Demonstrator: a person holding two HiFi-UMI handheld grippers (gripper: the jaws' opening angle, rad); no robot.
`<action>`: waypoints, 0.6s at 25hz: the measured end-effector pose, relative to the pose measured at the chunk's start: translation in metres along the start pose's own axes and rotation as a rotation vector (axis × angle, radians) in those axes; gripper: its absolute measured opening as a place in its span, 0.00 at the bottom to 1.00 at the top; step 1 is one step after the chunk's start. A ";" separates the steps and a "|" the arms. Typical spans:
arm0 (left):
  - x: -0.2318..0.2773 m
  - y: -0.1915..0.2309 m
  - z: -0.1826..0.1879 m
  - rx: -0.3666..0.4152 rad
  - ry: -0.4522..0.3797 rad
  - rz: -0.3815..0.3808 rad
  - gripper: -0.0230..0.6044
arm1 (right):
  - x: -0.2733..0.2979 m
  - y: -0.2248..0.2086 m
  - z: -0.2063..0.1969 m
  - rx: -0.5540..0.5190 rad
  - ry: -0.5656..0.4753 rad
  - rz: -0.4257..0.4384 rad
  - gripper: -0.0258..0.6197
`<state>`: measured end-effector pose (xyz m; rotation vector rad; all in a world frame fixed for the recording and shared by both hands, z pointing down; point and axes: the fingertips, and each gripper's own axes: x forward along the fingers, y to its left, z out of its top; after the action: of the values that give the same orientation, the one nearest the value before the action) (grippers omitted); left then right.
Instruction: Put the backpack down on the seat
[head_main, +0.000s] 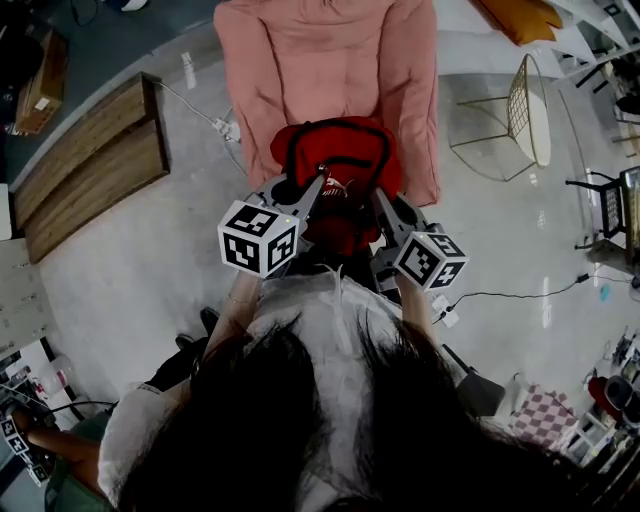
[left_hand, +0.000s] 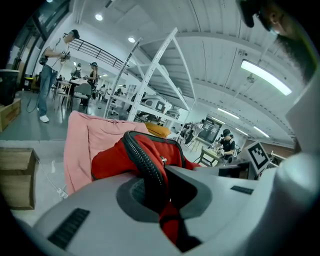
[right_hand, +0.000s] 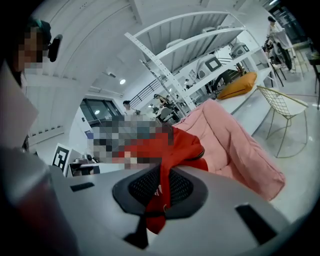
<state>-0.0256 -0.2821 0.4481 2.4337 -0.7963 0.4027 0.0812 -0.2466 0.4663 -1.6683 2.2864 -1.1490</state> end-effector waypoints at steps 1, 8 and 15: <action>0.007 0.005 0.002 -0.007 0.009 0.005 0.10 | 0.007 -0.005 0.003 0.004 0.008 0.002 0.11; 0.065 0.040 0.015 -0.049 0.094 0.053 0.10 | 0.058 -0.047 0.022 0.010 0.099 0.019 0.11; 0.126 0.070 0.012 -0.080 0.183 0.092 0.10 | 0.100 -0.100 0.026 0.003 0.195 0.013 0.11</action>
<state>0.0305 -0.3936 0.5206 2.2544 -0.8292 0.6074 0.1316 -0.3571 0.5433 -1.6031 2.4009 -1.3680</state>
